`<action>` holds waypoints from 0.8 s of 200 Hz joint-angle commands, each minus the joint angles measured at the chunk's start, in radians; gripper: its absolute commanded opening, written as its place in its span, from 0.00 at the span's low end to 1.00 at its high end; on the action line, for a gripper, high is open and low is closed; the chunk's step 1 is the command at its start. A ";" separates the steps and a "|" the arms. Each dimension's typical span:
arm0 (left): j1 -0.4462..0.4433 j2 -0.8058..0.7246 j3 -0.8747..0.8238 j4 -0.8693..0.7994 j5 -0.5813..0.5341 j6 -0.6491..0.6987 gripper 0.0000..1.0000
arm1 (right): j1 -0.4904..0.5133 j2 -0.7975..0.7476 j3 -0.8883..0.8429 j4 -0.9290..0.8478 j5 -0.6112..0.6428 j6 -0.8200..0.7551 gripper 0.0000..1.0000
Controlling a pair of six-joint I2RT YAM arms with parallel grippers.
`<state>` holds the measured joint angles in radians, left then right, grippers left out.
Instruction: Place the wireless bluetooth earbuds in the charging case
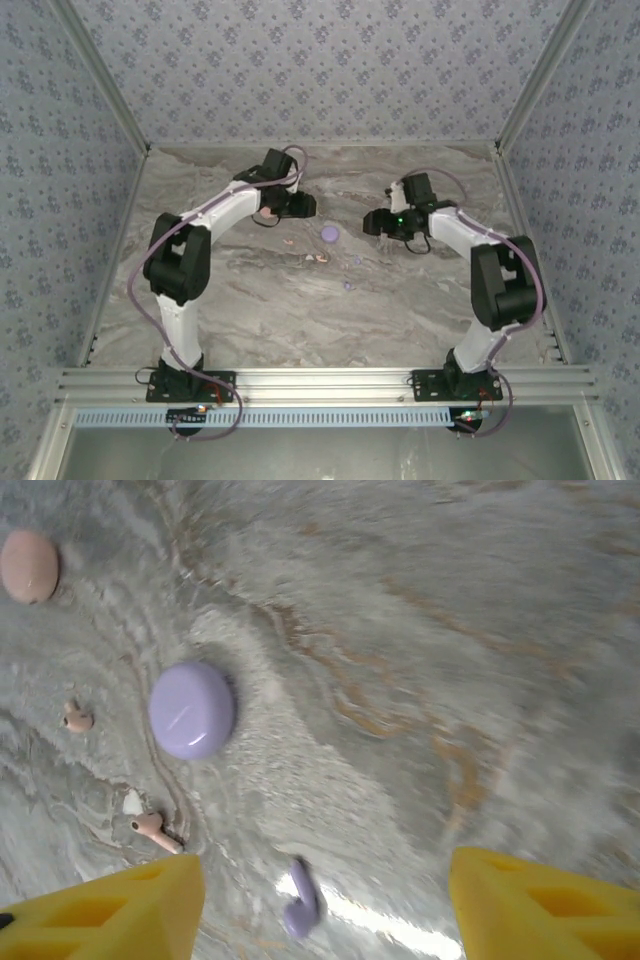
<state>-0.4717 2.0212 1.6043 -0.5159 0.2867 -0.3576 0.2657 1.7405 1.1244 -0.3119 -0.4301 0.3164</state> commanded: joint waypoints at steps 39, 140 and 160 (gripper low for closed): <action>-0.001 0.120 0.137 -0.129 0.079 -0.023 0.22 | 0.086 0.192 0.208 -0.082 -0.064 0.083 0.23; -0.017 0.181 0.139 -0.145 0.109 -0.045 0.10 | 0.143 0.308 0.291 -0.125 -0.044 0.124 0.14; -0.021 0.187 0.143 -0.143 0.109 -0.048 0.09 | 0.148 0.322 0.298 -0.127 -0.040 0.130 0.14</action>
<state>-0.4824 2.1807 1.7199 -0.6331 0.3779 -0.3950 0.4053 2.0312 1.3865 -0.3973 -0.4850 0.4263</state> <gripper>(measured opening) 0.089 0.142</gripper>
